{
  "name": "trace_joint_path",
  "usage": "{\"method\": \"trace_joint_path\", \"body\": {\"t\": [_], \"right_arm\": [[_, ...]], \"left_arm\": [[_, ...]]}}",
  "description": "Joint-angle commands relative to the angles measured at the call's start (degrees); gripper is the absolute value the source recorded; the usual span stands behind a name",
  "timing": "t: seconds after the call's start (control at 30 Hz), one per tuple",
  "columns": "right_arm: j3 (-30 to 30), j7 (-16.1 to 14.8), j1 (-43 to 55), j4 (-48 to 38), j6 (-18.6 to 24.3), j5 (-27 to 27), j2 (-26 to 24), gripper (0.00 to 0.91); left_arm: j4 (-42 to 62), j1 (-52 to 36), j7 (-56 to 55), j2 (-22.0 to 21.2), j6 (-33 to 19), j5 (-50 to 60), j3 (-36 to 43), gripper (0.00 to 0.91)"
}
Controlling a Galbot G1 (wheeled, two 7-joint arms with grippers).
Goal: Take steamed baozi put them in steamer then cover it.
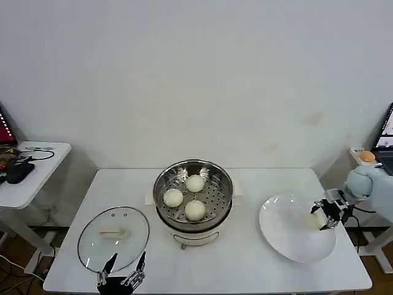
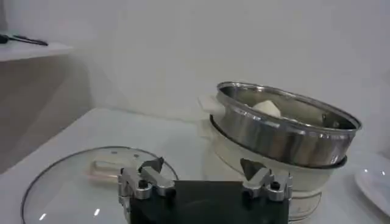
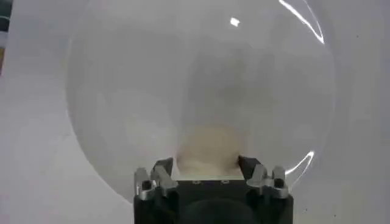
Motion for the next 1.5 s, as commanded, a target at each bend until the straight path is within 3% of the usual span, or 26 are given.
{"method": "trace_joint_path", "body": {"t": [0.03, 0.47, 0.97, 1.2, 1.5], "right_arm": [[-0.2, -0.4, 0.2, 0.5, 0.2, 0.4, 0.0, 0.645], [-0.9, -0.2, 1.1, 1.5, 0.6, -0.1, -0.2, 0.645], [-18.1, -1.1, 23.2, 13.5, 0.1, 7.5, 0.3, 0.655], [-24.8, 0.9, 32.9, 20.0, -3.9, 17.8, 4.1, 0.655], [-34.3, 3.8, 44.9, 25.9, -11.5, 32.3, 13.1, 0.665]], "left_arm": [[0.0, 0.0, 0.0, 0.0, 0.1, 0.0, 0.0, 0.907], [-0.1, 0.3, -0.1, 0.1, 0.0, 0.0, -0.4, 0.907], [0.1, 0.1, -0.1, 0.5, 0.0, -0.1, -0.2, 0.907], [0.3, 0.1, -0.5, 0.7, -0.2, -0.1, -0.3, 0.907], [0.4, 0.0, -0.6, 0.7, -0.3, 0.1, -0.2, 0.907]]}}
